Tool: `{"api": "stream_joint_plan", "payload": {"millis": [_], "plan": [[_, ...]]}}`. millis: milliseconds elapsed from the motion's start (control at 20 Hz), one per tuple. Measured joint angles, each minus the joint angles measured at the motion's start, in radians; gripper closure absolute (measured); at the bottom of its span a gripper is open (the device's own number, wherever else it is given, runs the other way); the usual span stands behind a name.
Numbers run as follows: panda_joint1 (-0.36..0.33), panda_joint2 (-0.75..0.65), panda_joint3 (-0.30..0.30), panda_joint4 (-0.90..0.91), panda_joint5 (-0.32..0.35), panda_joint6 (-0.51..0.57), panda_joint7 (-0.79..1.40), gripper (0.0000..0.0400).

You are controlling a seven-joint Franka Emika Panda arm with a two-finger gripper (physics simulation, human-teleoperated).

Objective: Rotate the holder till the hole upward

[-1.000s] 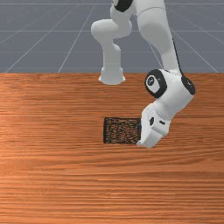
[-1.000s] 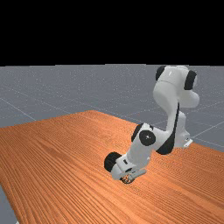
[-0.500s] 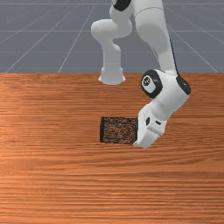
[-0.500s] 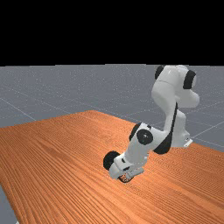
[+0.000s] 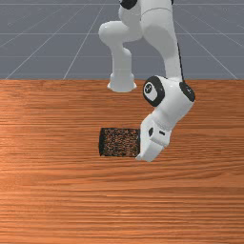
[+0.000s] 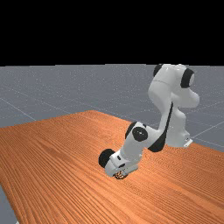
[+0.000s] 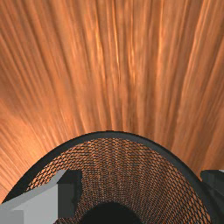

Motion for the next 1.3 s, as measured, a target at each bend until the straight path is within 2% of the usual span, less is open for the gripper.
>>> {"api": "stream_joint_plan", "payload": {"millis": [100,150,200,250,350,400,450,500,550,700,750,950,1000,1050,1100,1150,1200,1250,1300], "plan": [[-0.016,-0.001,0.006,0.002,0.025,-0.004,0.000,0.0000],[-0.284,-0.030,0.283,-0.008,0.455,-0.098,-0.435,0.0145],[-0.030,-0.076,0.015,-0.017,0.050,-0.045,-0.045,0.0210],[-0.032,-0.077,0.016,-0.016,0.052,-0.043,-0.047,0.0283],[-0.025,-0.072,0.008,-0.010,0.041,-0.052,-0.036,0.0339],[-0.026,-0.073,0.010,-0.011,0.044,-0.050,-0.038,0.0349],[-0.012,0.011,-0.002,0.027,0.017,-0.016,0.000,0.0355],[-0.011,0.011,-0.002,0.024,0.016,-0.016,-0.002,0.0356],[-0.041,-0.003,0.027,0.010,0.059,0.002,-0.037,0.0356],[-0.074,-0.035,0.058,-0.010,0.103,0.014,-0.089,0.0356],[-0.129,-0.054,0.111,-0.026,0.179,0.030,-0.171,0.0355],[-0.143,-0.124,0.117,-0.047,0.221,-0.008,-0.221,0.0356],[-0.103,-0.138,0.077,-0.042,0.161,-0.033,-0.166,0.0355],[-0.057,-0.149,0.035,-0.045,0.059,-0.045,-0.138,0.0356],[-0.135,-0.170,0.106,-0.051,0.222,-0.039,-0.233,0.0356],[-0.127,-0.182,0.097,-0.063,0.207,-0.032,-0.220,0.0355],[-0.205,-0.198,0.170,-0.091,0.352,-0.022,-0.359,0.0353],[-0.282,-0.196,0.243,-0.100,0.508,-0.078,-0.514,0.0351],[-0.322,-0.194,0.275,-0.113,0.588,-0.131,-0.597,0.0349]]}}
